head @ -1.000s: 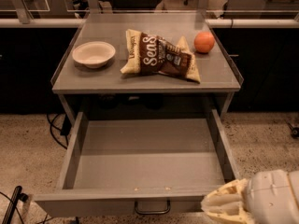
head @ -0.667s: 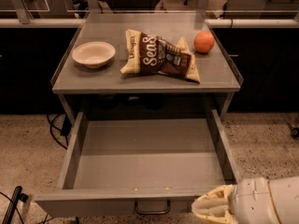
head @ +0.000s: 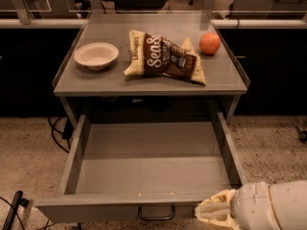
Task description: Close top drawer
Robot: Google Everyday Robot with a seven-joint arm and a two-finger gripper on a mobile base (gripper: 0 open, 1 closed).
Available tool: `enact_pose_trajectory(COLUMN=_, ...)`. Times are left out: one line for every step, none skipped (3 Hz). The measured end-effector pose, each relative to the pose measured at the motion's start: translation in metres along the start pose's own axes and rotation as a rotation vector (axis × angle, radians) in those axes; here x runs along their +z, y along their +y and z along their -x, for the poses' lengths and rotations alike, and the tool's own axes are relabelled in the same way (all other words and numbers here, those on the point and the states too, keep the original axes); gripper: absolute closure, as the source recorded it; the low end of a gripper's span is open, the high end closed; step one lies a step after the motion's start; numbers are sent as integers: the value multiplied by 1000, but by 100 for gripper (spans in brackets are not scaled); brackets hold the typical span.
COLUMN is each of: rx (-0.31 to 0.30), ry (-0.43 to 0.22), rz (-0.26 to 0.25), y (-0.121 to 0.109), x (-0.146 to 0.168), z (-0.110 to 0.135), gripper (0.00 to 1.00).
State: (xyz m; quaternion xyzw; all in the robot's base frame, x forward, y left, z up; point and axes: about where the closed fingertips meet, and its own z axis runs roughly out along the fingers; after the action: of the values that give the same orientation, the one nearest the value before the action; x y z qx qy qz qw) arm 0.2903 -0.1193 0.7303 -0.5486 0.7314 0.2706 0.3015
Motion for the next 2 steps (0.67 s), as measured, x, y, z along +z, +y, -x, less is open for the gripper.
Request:
enact_pose_trajectory(rx=31, ry=24, rz=-25, y=-10, x=14, z=-24, gripper=100)
enact_pose_trajectory(rx=55, ry=44, rz=-63, y=-24, x=29, z=-47, gripper=100)
